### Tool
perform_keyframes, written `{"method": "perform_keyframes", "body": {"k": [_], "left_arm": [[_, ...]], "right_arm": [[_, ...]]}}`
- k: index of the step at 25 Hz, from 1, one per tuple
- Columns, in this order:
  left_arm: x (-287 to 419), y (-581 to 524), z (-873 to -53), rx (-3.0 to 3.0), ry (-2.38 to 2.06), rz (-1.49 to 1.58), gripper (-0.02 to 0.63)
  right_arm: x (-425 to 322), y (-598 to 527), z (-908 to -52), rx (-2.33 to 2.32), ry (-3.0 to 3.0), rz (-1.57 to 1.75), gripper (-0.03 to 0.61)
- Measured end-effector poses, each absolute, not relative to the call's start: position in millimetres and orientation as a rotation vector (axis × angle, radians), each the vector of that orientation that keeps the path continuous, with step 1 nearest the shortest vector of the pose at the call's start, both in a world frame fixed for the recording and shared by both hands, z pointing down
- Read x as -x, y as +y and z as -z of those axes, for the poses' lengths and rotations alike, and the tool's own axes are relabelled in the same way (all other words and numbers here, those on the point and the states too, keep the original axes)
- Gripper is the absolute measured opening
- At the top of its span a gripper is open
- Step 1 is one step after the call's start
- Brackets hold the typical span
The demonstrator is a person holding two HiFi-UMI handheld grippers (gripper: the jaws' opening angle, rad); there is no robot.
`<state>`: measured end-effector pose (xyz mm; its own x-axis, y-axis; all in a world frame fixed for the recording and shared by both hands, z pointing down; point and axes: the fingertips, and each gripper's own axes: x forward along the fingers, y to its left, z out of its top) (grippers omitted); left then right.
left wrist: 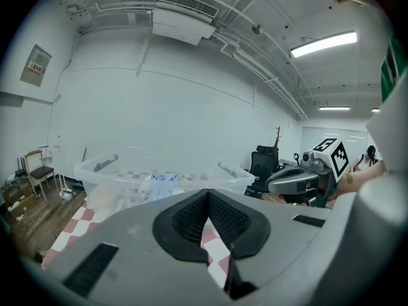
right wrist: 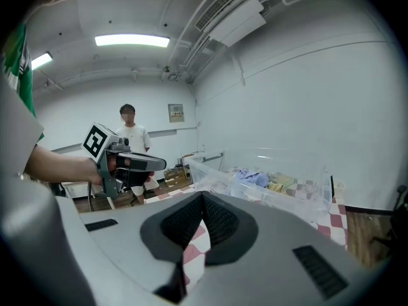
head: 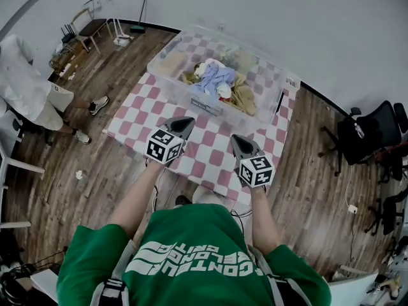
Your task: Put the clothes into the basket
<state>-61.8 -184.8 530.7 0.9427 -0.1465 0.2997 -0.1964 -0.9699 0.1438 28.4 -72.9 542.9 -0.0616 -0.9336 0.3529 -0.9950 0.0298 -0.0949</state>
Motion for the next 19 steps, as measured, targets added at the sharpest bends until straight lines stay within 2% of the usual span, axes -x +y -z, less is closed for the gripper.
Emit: {"method": "perform_keyframes", "body": {"k": [19], "left_arm": [[67,-189,-544,-2.905,-0.279,-0.458,0.003]], "right_arm": [[-29,-76,-549,-1.995,-2.115,-0.481,0.009]]}}
